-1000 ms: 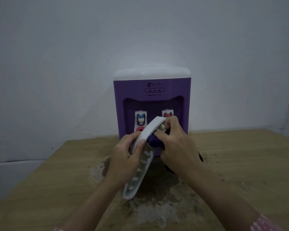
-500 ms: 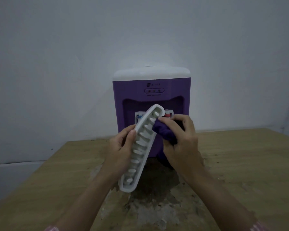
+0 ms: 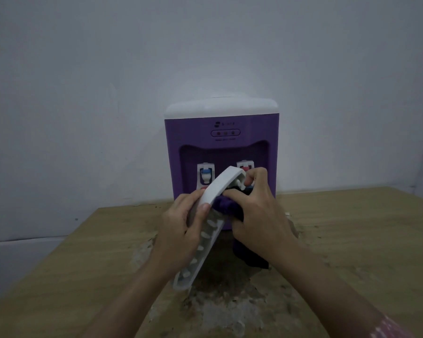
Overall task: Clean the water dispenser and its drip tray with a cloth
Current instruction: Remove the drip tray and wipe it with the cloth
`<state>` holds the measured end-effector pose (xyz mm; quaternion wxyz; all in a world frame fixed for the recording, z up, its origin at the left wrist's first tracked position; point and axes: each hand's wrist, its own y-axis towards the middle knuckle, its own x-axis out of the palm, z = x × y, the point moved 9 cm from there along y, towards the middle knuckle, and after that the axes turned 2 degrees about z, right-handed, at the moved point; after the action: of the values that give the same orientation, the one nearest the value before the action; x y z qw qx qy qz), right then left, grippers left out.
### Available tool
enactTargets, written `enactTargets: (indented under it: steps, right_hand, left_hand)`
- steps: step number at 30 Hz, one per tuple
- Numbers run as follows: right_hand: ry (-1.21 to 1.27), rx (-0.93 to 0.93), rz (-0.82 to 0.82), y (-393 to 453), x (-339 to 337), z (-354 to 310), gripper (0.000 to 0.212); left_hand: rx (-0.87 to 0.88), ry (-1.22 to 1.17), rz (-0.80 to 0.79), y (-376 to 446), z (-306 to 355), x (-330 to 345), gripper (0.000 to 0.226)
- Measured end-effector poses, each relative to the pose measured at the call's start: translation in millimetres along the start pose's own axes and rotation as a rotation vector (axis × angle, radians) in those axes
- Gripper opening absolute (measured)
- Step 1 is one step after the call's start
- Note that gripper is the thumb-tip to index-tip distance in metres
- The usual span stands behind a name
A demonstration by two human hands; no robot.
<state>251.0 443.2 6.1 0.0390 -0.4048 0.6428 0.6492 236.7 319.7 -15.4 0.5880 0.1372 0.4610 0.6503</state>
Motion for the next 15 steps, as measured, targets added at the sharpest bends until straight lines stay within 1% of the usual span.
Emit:
enactTargets:
  steps: [3, 5, 7, 9, 10, 12, 13, 15]
  right_hand:
    - [-0.051, 0.015, 0.002, -4, 5, 1, 0.027]
    - [-0.077, 0.025, 0.014, -6, 8, 1, 0.022]
    - [-0.095, 0.044, 0.049, -7, 7, 4, 0.015]
    - [-0.063, 0.105, 0.106, -10, 3, 12, 0.018]
    - [-0.025, 0.127, 0.135, -12, 1, 16, 0.02]
    - [0.095, 0.176, 0.191, -15, -3, 24, 0.019]
    - [0.186, 0.227, 0.204, -15, -4, 30, 0.015]
    - [0.446, 0.36, 0.172, -16, 2, 43, 0.011]
  left_hand:
    - [0.073, 0.102, 0.001, 1, 8, 2, 0.041]
    - [0.093, 0.149, 0.0, 0, 10, 4, 0.04]
    - [0.078, 0.143, 0.024, 1, 10, 3, 0.039]
    - [0.028, 0.088, 0.067, 4, 6, -2, 0.036]
    - [0.0, 0.048, 0.08, 7, 4, -5, 0.038]
    - [-0.063, -0.05, 0.079, 12, -1, -8, 0.045]
    - [-0.092, -0.099, 0.074, 13, -3, -8, 0.046]
    - [-0.136, -0.187, 0.074, 13, -7, -10, 0.043]
